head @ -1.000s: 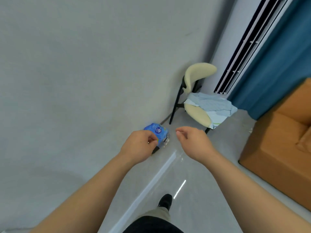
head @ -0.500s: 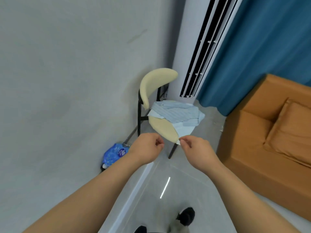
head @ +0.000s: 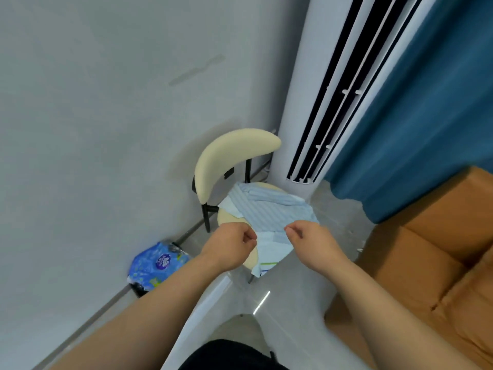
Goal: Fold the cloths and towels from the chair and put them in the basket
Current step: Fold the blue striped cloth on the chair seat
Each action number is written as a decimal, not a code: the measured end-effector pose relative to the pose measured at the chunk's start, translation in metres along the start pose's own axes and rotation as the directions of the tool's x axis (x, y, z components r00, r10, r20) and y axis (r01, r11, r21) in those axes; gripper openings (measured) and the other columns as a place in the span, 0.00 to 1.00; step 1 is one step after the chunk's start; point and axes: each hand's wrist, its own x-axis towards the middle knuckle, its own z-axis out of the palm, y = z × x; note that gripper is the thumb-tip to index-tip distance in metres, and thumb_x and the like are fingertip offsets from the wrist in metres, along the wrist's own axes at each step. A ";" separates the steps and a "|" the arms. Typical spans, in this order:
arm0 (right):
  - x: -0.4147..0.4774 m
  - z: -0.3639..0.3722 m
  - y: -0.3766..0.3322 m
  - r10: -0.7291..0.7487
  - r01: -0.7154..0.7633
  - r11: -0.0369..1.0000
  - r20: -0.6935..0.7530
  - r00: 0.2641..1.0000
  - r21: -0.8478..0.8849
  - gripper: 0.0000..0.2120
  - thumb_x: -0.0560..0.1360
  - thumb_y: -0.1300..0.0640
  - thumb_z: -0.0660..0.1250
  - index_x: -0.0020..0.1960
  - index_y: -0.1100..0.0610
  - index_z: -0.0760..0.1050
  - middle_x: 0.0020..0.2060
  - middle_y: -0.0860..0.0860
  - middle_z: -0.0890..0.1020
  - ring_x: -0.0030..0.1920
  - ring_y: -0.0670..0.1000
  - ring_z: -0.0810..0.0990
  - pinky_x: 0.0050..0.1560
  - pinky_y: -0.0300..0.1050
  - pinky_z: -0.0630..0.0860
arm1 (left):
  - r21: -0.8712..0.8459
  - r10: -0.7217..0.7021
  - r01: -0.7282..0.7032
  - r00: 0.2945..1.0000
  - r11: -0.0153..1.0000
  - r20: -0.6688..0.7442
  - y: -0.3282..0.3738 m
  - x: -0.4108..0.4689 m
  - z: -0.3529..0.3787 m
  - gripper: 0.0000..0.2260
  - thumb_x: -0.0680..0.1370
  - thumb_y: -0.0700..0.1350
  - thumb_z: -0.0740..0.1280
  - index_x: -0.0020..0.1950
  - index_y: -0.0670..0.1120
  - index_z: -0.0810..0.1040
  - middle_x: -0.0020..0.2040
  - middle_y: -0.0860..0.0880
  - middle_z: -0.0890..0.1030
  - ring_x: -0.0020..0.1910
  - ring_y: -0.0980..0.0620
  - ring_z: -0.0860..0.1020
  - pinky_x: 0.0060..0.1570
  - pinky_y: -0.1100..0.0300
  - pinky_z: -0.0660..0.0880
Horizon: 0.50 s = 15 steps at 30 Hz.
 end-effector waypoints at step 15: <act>0.242 -0.096 0.074 -0.082 0.139 0.971 0.270 0.959 -0.197 0.11 0.81 0.53 0.60 0.52 0.51 0.81 0.45 0.48 0.84 0.48 0.51 0.81 0.51 0.48 0.78 | -0.092 -0.273 0.271 0.962 0.958 -0.008 0.052 0.220 0.019 0.09 0.80 0.48 0.63 0.55 0.50 0.81 0.51 0.57 0.81 0.50 0.56 0.78 0.49 0.61 0.75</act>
